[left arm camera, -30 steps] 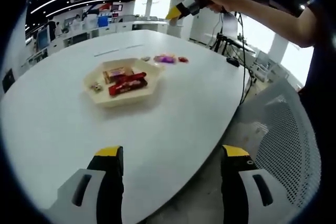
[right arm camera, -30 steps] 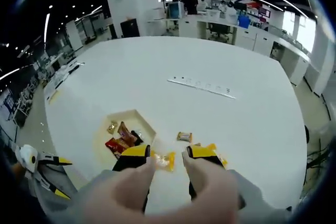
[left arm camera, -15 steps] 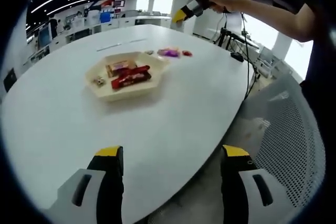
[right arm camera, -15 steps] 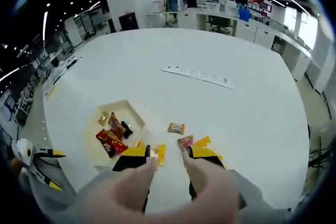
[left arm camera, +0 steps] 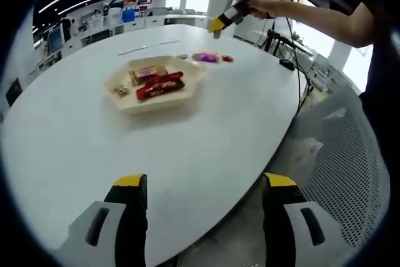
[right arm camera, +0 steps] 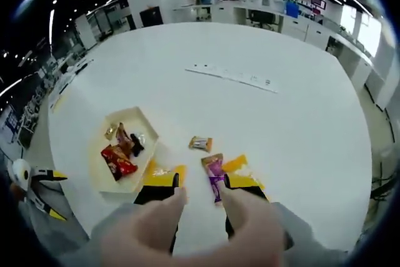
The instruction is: Place the target food into the container with the food tongs after gripping and lifting it, then release it inside without dropping or visibly crushing the food.
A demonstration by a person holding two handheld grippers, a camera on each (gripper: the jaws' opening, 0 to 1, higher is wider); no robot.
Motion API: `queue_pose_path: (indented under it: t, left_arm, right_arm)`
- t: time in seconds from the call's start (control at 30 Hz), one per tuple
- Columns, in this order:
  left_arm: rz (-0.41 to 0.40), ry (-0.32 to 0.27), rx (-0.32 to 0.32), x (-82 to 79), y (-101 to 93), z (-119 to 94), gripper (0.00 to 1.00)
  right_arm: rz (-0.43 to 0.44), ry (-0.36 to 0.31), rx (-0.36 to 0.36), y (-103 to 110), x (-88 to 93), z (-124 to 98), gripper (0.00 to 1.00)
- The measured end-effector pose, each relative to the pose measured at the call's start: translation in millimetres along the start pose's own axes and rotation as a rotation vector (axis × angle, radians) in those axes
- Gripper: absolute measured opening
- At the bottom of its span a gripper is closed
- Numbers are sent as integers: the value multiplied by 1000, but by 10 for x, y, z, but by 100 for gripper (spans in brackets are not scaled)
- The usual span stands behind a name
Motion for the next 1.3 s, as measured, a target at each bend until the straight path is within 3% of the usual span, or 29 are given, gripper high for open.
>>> queue_pose_path:
  t: [0.3, 0.73, 1.3]
  left_arm:
    - [-2, 14, 2, 13, 3, 9, 75]
    - [-21, -38, 14, -32, -16, -13, 87]
    - [-24, -82, 10, -75, -38, -60, 92]
  right_arm:
    - [33, 25, -12, -69, 82, 199, 28]
    - [53, 41, -15, -173, 118, 402, 28]
    - [2, 82, -18, -178, 176, 628, 29]
Point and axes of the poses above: the point that each gripper's makers call its tool centre point, and the gripper's own axes: z roughly forward along the fingers, y roughly to its left, x roughly out of its underside, the point moved 10 cm from there along -z, roughly backward along the fingers, and after that the axes turned 11 degrees about -z, right-handed, at the moved point
